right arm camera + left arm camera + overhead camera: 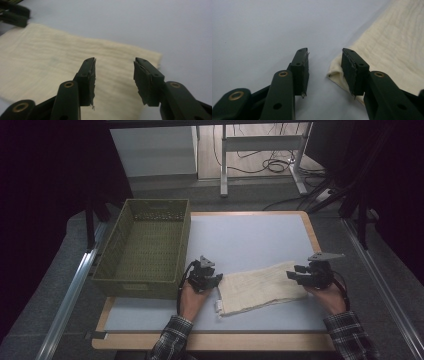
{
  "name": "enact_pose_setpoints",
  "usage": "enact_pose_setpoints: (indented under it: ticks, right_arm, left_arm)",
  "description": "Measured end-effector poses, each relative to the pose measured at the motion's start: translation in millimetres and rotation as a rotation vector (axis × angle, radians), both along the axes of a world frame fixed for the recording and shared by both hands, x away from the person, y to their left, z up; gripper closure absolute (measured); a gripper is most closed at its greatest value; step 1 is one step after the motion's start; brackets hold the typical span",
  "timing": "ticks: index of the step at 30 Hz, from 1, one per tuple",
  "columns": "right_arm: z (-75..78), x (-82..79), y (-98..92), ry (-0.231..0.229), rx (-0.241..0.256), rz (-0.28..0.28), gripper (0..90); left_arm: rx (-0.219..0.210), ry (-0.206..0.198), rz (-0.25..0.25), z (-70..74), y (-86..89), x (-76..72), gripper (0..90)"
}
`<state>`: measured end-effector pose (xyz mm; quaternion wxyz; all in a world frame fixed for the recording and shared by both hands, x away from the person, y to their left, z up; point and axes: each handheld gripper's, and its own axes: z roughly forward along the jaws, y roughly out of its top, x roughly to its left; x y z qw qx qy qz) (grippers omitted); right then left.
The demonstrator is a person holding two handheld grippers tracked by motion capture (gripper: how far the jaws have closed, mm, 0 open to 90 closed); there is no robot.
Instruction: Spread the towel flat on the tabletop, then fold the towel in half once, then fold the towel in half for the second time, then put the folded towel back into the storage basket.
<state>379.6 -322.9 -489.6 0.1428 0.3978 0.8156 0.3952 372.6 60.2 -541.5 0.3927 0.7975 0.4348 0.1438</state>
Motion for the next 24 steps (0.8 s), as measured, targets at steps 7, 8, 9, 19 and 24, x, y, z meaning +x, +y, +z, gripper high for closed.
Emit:
enact_pose_setpoints:
  ticks: [7, 8, 9, 19, 24]
  right_arm:
    - [-8.1, -18.5, 18.6, 0.015, 0.024, 0.063, 48.3]
    - [-8.7, -20.4, 21.0, 0.017, 0.027, 0.071, 47.9]
    - [-10.0, -23.4, 25.5, 0.016, 0.029, 0.088, 47.7]
    - [-16.2, -43.8, 64.6, 0.014, 0.034, 0.204, 47.7]
    - [-19.0, -51.1, 81.6, 0.017, 0.032, 0.251, 47.8]
  left_arm:
    - [0.029, -0.015, -0.009, -0.3, -3.0, -1.4, 54.1]
    - [0.030, -0.015, -0.008, -0.4, -3.0, -1.4, 53.7]
    - [0.027, -0.015, -0.008, -0.5, -2.9, -1.3, 53.4]
    - [0.029, -0.013, -0.003, -0.9, -3.2, -1.4, 52.5]
    - [0.032, -0.013, -0.008, -0.9, -2.6, -1.0, 52.4]
